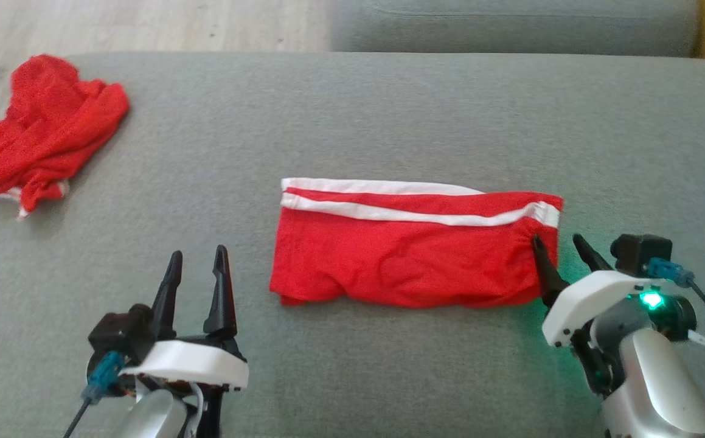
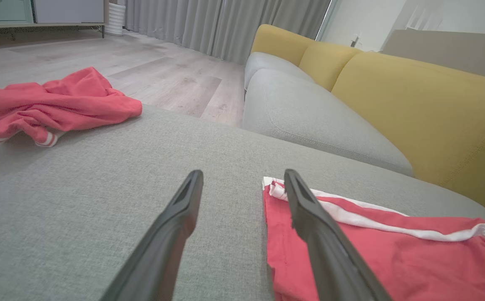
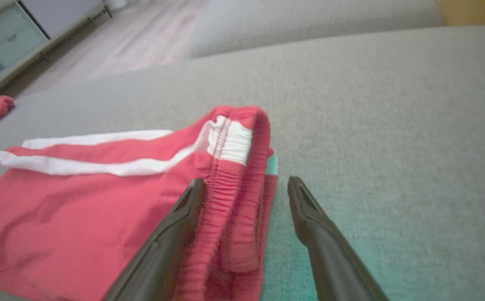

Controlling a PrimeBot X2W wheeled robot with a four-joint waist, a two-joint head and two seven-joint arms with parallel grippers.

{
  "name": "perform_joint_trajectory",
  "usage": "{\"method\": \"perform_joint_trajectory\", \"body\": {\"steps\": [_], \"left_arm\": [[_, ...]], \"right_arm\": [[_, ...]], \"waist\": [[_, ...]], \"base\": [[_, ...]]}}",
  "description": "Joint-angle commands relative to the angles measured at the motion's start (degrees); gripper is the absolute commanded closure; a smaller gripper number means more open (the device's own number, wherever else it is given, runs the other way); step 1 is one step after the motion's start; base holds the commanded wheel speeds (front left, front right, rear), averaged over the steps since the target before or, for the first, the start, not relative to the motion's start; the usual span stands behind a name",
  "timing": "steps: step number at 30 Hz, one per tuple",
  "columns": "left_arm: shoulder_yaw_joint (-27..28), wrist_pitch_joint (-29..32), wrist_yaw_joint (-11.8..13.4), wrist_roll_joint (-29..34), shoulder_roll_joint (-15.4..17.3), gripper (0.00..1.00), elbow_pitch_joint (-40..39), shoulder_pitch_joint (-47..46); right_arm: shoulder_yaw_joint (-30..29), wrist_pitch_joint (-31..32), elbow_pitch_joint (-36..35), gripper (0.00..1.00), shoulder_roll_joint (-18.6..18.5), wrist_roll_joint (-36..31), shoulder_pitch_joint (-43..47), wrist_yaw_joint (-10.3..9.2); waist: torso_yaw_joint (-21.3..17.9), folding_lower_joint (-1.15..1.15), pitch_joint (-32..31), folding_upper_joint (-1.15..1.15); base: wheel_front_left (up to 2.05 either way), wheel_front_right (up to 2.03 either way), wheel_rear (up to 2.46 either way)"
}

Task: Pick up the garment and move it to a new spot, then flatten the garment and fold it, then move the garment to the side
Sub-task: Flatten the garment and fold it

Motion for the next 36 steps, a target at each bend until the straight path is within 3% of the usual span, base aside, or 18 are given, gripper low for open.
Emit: {"method": "perform_joint_trajectory", "body": {"steps": [1,9,10,11,12,13,14,21,31,36], "left_arm": [[2.65,-0.62,0.17,0.82,0.34,0.00,-1.99,-1.18],[3.08,-0.71,-0.33,1.59,-0.14,0.00,-1.69,-0.17],[3.14,-0.72,-0.34,1.72,-0.17,0.00,-1.64,-0.05],[3.17,-0.72,-0.33,1.88,-0.16,0.00,-1.59,0.06],[3.13,-0.73,-0.37,2.07,-0.11,0.00,-1.55,0.17],[3.08,-0.73,-0.39,2.25,-0.07,0.00,-1.57,0.28],[3.03,-0.73,-0.38,2.40,-0.08,0.00,-1.65,0.35],[2.30,-0.62,-0.58,2.76,-0.44,0.00,-2.45,0.42],[1.40,-0.08,-0.43,2.67,-0.82,0.00,-3.63,0.29],[1.23,0.02,-0.28,2.66,-0.79,0.00,-3.75,0.08]], "right_arm": [[-0.11,0.65,0.72,0.00,-0.11,-1.26,-2.24,0.37],[-1.40,2.79,8.07,0.00,-0.11,-0.46,-3.67,0.37],[-1.04,2.99,8.73,0.18,-0.11,0.05,-3.89,0.37],[-0.70,3.03,9.28,0.50,-0.11,0.54,-4.10,0.37],[-0.42,3.00,9.73,0.72,-0.11,0.90,-4.33,0.37],[-0.02,3.03,10.07,0.92,-0.11,1.41,-4.58,0.37],[0.36,3.03,10.29,1.00,-0.11,2.17,-4.86,0.37],[-1.98,4.72,9.19,1.00,-0.26,4.86,-6.52,0.37],[-7.55,12.66,0.08,1.00,-6.17,5.36,-3.87,0.37],[-7.59,15.94,-5.29,1.00,-5.16,7.69,-1.96,0.37]], "waist": [[1.75,0.00,0.32,0.00],[3.64,0.00,0.14,0.00],[3.67,0.00,0.05,0.00],[3.64,0.00,-0.05,0.00],[3.55,0.00,-0.18,0.00],[3.33,0.00,-0.31,0.00],[3.07,0.00,-0.41,0.00],[0.34,0.00,-1.24,0.00],[-3.00,0.00,-0.74,0.00],[-3.46,0.00,-0.43,0.00]], "base": [[0.00,0.00,0.00],[0.00,0.00,0.00],[0.00,0.00,0.00],[0.00,0.00,0.00],[0.00,0.00,0.00],[0.00,0.00,0.00],[0.00,0.00,0.00],[0.00,0.00,0.00],[0.00,0.00,0.00],[0.00,0.00,0.00]]}}
